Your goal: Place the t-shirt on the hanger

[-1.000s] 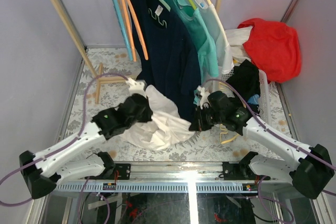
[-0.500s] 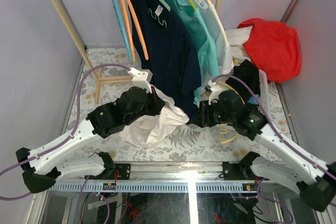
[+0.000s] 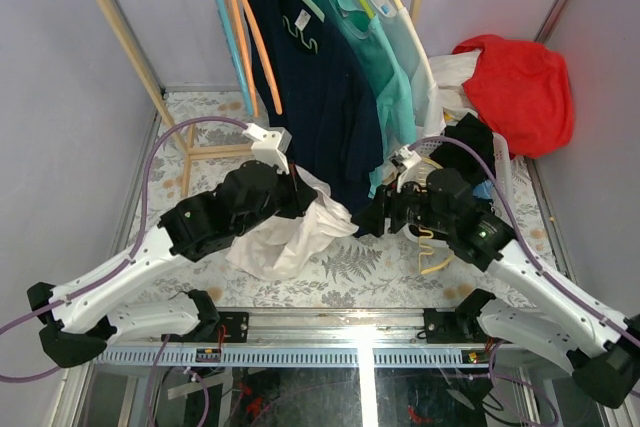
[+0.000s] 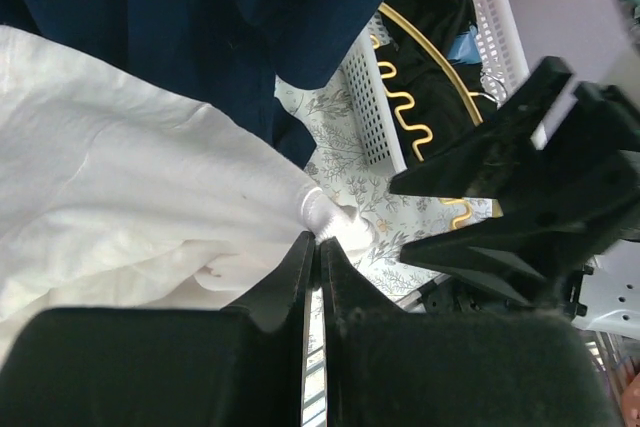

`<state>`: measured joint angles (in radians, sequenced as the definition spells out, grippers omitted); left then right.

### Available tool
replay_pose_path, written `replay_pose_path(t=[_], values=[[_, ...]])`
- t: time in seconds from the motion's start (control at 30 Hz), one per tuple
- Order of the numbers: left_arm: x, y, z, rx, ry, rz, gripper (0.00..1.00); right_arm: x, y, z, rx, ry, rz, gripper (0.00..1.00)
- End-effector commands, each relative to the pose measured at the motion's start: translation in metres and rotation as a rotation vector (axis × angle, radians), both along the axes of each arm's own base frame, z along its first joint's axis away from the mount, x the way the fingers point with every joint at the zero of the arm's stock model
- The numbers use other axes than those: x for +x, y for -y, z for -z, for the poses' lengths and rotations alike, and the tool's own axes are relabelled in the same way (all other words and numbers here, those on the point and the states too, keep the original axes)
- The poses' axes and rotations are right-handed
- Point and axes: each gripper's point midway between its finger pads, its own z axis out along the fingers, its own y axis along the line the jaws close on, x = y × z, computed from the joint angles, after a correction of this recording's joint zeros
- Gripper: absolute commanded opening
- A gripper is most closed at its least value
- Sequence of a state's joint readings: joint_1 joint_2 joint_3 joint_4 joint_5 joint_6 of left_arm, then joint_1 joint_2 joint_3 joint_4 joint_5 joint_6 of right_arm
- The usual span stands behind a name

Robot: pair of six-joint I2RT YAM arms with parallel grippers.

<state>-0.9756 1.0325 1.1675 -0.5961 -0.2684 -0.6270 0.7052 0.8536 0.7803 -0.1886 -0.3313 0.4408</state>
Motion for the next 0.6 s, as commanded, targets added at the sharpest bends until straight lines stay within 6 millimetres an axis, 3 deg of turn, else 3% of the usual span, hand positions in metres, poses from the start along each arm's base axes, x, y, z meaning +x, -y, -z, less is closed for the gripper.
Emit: replay_pose_path(t=[0.0,0.17,0.4,0.5,0.57], values=[[-0.005,0.001,-0.034,-0.071,0.058,0.028,0.00,0.010,-0.023,-0.007,0.049,0.067,-0.089,0.63],[-0.006,-0.006,-0.055,-0.090,0.092,0.020,0.00,-0.007,-0.035,0.010,0.126,0.034,-0.192,0.64],[-0.008,-0.019,-0.084,-0.089,0.138,0.005,0.00,-0.039,-0.028,-0.004,0.270,0.094,-0.279,0.65],[-0.010,-0.020,-0.094,-0.103,0.146,0.017,0.00,-0.037,-0.021,-0.002,0.279,0.117,-0.228,0.70],[-0.011,-0.018,-0.096,-0.105,0.145,0.026,0.00,-0.025,-0.018,0.000,0.263,0.118,-0.160,0.69]])
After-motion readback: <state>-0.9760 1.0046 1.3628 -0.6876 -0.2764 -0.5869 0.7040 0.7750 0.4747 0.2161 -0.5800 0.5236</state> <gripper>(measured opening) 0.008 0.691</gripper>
